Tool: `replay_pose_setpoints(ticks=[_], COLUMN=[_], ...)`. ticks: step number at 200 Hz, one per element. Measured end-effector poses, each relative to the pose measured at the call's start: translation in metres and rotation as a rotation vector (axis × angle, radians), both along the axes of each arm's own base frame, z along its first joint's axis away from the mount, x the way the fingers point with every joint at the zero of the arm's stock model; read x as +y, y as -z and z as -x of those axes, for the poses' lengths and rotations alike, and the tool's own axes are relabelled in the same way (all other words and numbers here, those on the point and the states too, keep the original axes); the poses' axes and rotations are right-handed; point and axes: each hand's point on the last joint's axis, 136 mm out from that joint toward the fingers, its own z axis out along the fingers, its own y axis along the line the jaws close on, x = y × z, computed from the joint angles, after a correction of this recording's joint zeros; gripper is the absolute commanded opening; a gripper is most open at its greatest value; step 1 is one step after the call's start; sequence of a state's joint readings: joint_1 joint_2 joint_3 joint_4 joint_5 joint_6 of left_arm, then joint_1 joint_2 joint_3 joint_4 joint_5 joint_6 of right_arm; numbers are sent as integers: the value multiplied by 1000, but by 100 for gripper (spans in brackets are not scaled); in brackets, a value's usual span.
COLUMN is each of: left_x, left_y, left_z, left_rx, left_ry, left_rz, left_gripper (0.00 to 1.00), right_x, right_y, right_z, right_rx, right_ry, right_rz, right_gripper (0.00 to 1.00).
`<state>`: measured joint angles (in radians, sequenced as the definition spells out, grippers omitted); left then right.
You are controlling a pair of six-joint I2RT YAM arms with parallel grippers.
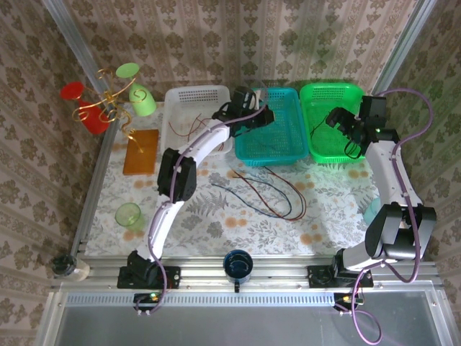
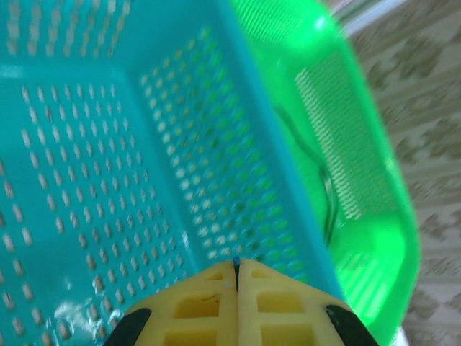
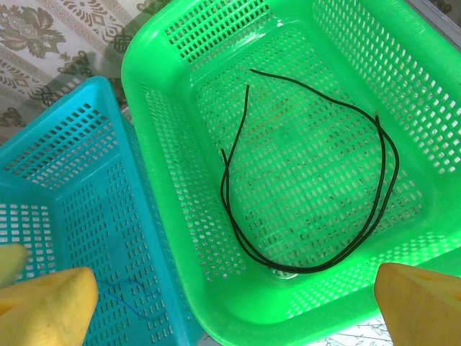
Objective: Untangle the cables
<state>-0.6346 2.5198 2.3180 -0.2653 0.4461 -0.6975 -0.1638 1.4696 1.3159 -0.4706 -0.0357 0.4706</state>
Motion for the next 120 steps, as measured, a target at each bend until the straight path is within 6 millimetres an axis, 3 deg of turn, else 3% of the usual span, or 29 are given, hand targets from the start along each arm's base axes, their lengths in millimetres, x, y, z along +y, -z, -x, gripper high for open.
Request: replay_pose_setpoints(ticks=[20, 39, 52, 69, 95, 120], left_x=[-3, 2, 4, 6, 7, 11], left_y=[32, 43, 43, 45, 36, 8], left_z=[11, 14, 13, 12, 11, 11], left_rx=[57, 77, 62, 47, 3, -66], left_ry=[18, 11, 7, 9, 24, 32], left_rz=[-65, -113, -126, -147, -170, -192], left_gripper=[1, 33, 47, 58, 65, 68], right_x=[0, 0, 0, 0, 1, 8], right_y=[0, 0, -2, -4, -6, -2], right_z=[0, 0, 1, 2, 4, 8], right_rx=[1, 1, -2, -7, -10, 18], right_ry=[-2, -4, -5, -4, -6, -30], right_rz=[3, 5, 6, 6, 7, 17], right_gripper=[100, 100, 100, 100, 100, 100])
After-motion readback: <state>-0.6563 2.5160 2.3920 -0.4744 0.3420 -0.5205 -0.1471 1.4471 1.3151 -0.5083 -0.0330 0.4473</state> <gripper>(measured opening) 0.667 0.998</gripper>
